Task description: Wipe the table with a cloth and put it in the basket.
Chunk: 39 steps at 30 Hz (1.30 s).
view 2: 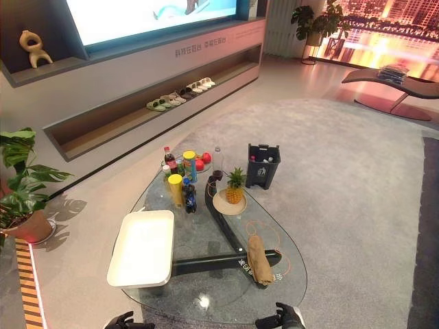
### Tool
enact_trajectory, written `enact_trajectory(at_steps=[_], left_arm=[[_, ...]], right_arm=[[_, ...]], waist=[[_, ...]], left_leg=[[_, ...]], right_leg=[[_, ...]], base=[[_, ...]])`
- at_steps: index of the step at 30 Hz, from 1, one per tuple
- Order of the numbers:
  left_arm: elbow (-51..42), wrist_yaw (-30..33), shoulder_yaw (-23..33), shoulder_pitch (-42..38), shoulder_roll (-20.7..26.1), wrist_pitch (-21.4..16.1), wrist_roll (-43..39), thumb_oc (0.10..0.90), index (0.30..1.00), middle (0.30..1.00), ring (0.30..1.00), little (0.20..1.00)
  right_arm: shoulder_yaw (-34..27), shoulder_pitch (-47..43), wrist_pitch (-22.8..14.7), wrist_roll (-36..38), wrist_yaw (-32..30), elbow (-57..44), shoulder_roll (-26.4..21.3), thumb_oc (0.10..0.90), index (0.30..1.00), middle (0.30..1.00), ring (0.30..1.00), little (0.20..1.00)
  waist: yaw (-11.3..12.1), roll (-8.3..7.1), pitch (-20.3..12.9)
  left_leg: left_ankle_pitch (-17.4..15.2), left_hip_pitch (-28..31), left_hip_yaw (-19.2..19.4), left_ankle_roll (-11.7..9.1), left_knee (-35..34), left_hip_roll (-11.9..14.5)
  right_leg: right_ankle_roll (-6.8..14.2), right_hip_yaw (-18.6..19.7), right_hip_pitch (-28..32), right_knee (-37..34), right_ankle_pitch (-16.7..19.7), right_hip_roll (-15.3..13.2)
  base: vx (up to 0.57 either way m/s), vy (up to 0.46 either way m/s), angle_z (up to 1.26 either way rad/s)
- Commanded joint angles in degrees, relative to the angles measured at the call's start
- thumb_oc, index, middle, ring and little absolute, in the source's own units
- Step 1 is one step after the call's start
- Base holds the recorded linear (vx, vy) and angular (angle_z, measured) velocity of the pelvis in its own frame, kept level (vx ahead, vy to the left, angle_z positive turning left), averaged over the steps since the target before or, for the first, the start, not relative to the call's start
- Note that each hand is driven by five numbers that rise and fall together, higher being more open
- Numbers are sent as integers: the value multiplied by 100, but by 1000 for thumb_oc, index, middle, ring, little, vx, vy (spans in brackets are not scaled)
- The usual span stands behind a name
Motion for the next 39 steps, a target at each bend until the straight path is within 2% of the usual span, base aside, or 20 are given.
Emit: enact_trajectory(at_steps=[1, 4, 8, 13, 21, 28, 31, 35, 39], left_arm=[[-190, -14, 99, -253, 262, -38, 103, 800, 900, 900, 900, 900], [-237, -30, 72, -248, 289, -3, 140, 800, 900, 900, 900, 900], [-338, -16, -109, -398, 318, 109, 71, 800, 900, 900, 900, 900], [-410, 5, -286, -759, 365, 181, -176, 800, 900, 900, 900, 900], [-432, 93, -484, -1249, 394, 69, -479, 800, 900, 900, 900, 900], [-465, 274, -618, -1556, 346, -128, -738, 800, 900, 900, 900, 900], [-443, 400, -688, -1749, 309, -137, -908, 800, 900, 900, 900, 900], [-520, 567, -766, -1988, 224, -94, -1005, 800, 900, 900, 900, 900], [-619, 738, -810, -2135, 119, -153, -1178, 800, 900, 900, 900, 900]], right_arm=[[-138, -457, -491, -45, -425, -319, -276, 800, 900, 900, 900, 900], [-129, -508, -560, -213, -540, -498, -347, 800, 900, 900, 900, 900], [15, -744, -545, -348, -822, -859, -508, 800, 900, 900, 900, 900], [196, -1284, -376, -467, -1260, -1256, -681, 800, 900, 900, 900, 900], [410, -1976, -208, -687, -2003, -1526, -881, 800, 900, 900, 900, 900], [433, -2390, -308, -532, -2393, -1813, -1080, 800, 900, 900, 900, 900], [375, -2618, -542, -343, -2470, -1810, -1256, 800, 900, 900, 900, 900], [388, -2892, -158, -175, -3252, -2149, -1276, 800, 900, 900, 900, 900], [282, -3177, 112, -87, -3763, -2415, -1431, 800, 900, 900, 900, 900]], waist=[[182, 18, 210], [179, 33, 257], [170, 111, 451], [125, 237, 879], [54, 330, 1449], [-21, 410, 1821], [-23, 439, 1954], [-68, 482, 2178], [-127, 541, 2421]], left_leg=[[-1104, 604, 745, 294, 338, -425], [-1119, 540, 729, 299, 399, -424], [-1123, 145, 655, 311, 663, -457], [-1055, -461, 532, 335, 938, -534], [-952, -1414, 479, 347, 1485, -645], [-927, -2097, 492, 308, 1928, -683], [-980, -2472, 503, 296, 2242, -703], [-976, -2667, 543, 325, 2317, -742], [-958, -2894, 605, 351, 2432, -764]], right_leg=[[465, 396, -647, 346, 278, -41], [455, 399, -730, 425, 257, -54], [392, 412, -1148, 729, 194, -77], [275, 427, -1778, 1142, 115, -107], [152, 507, -2775, 1833, 68, -188], [68, 625, -3434, 2200, 62, -185], [73, 613, -3759, 2380, 77, -267], [62, 641, -3973, 2400, 130, -255], [38, 701, -4228, 2475, 187, -231]], base=[[81, -23, -7], [74, -19, -5], [-3, 3, -1], [-137, 32, 3], [-130, 39, 14], [-62, 40, 18], [-41, 41, 20], [-57, 47, 3], [-53, 69, 2]])
